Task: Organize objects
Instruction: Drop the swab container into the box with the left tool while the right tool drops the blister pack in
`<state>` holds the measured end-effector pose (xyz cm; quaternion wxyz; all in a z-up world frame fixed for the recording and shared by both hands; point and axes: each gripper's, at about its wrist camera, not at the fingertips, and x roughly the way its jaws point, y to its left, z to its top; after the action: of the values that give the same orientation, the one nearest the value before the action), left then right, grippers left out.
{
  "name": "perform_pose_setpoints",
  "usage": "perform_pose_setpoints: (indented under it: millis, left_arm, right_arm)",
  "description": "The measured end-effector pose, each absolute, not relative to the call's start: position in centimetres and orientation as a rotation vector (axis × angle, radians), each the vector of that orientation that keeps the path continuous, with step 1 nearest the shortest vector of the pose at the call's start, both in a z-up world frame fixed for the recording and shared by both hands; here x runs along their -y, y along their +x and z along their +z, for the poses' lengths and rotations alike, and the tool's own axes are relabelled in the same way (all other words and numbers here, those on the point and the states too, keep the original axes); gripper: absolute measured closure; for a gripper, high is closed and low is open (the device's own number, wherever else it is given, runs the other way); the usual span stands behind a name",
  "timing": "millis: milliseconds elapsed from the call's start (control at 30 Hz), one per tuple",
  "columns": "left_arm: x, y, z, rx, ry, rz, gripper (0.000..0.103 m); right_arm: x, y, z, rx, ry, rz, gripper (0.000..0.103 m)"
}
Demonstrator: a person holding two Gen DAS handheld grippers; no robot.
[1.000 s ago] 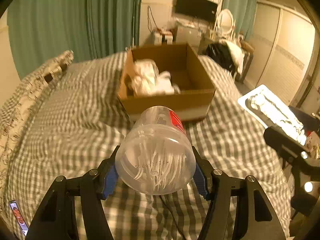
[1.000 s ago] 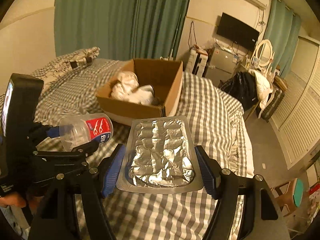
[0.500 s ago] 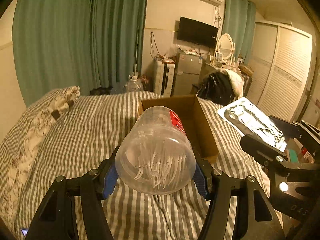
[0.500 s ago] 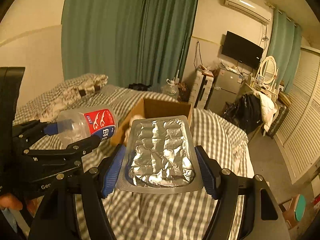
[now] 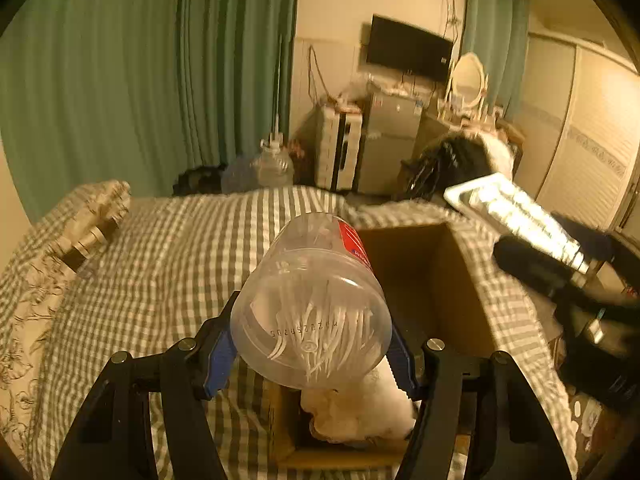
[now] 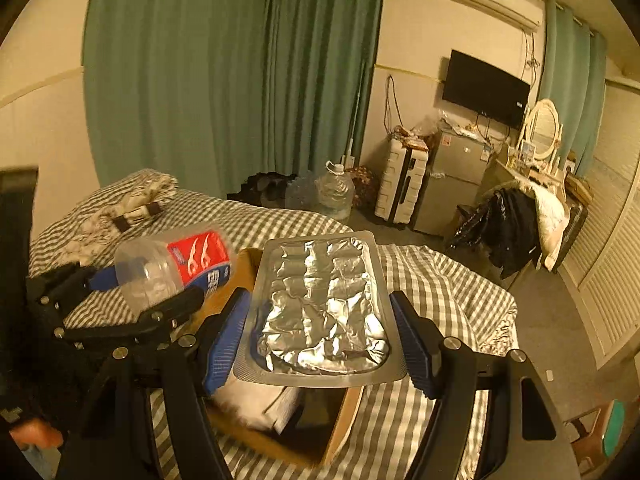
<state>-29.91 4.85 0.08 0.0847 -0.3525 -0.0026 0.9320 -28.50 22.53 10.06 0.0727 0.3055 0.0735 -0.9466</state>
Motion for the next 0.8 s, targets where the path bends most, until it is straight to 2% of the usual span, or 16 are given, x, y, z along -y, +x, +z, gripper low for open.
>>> perform_pose_setpoints:
  millis: [267,500,567,600,633,733,800]
  left_arm:
    - [-6.0,-32.9,-4.4,-0.039,-1.127,2.730,0.038]
    - [-6.2,-33.3,-5.1,-0.007,-1.121,2.698,0.035]
    - [-6.3,-32.9,-4.6,-0.015,-1.100,2.702,0.022]
    - [-6.3,-32.6,-4.4,-0.022,-1.086,2.711,0.018]
    - [-6.4,-32.1,-3.7,-0.035,-1.061,2.721,0.017]
    - [-6.6,-31.1,-2.3,-0.067,-1.031,2.734,0.016]
    - [-6.6,-29.8,-0.8,-0.081,-1.004,2.755,0.009]
  right_arm:
    - [-23.1,-33.7,6.3,-0.199,0.966,-2.834,0.034]
    - [-22.9,-35.4,4.6,-0.173,0.977,-2.831,0.033]
    - [-23.1,-35.2,4.5,-0.150,0.963,-2.835,0.031]
    - [-23.6,-35.1,4.7,-0.126,0.951,-2.836,0.025]
    - [-23.8,-34.9,4.8,-0.110,0.944,-2.840,0.020]
    - [-24.2,-33.9,5.8,-0.083,0.925,-2.858,0.019]
    - [-24.5,-33.0,7.0,-0.082,0.916,-2.875,0.018]
